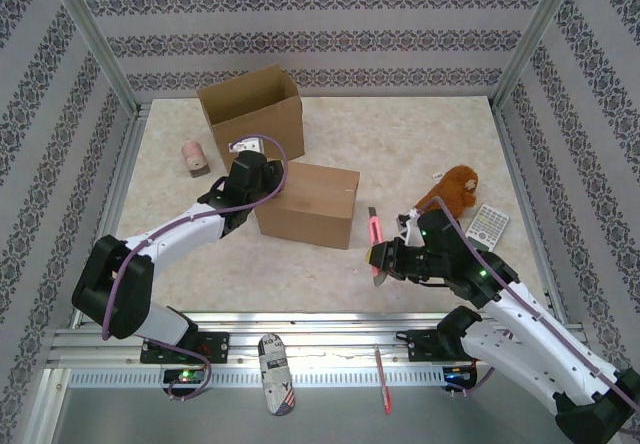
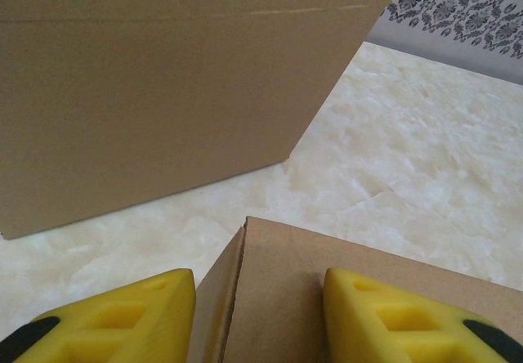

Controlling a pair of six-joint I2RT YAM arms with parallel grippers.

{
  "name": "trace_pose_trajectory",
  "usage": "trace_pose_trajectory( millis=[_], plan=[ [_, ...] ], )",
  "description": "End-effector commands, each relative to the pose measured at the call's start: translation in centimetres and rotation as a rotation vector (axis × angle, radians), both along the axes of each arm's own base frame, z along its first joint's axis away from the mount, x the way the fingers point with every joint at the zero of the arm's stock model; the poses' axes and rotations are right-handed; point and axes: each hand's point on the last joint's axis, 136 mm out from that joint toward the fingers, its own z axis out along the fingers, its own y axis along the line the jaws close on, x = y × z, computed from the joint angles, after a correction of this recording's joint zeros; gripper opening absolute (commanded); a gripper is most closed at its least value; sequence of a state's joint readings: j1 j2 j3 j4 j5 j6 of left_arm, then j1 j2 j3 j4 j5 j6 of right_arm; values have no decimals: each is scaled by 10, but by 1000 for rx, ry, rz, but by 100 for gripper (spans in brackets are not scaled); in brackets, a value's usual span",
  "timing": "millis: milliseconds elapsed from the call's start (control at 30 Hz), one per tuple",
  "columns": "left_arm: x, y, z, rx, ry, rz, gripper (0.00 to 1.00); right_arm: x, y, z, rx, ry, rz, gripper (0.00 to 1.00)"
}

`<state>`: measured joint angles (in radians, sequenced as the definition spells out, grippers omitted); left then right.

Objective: Unpack the express box

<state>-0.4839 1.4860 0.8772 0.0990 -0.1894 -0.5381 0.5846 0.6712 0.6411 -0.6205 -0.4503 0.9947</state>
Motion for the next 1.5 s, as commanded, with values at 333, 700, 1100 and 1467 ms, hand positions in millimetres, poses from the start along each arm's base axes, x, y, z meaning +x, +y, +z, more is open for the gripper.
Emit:
trace_pose_trajectory(
  millis=[333,700,1100,1467],
  plan=[
    [-95,41,-113,300,535,-49,51,54,-21,-42,-120,-51,-84,0],
    [-54,22,-31,284,345,-95,74,72,-15,-95,-99,-20,-114,0],
    [-46,14,74,190,111,-121,86,77,-12,-144,-130,80,-99,0],
    [-71,30,126,170,22,-115,100,72,-21,-177,-211,163,-117,0]
  ],
)
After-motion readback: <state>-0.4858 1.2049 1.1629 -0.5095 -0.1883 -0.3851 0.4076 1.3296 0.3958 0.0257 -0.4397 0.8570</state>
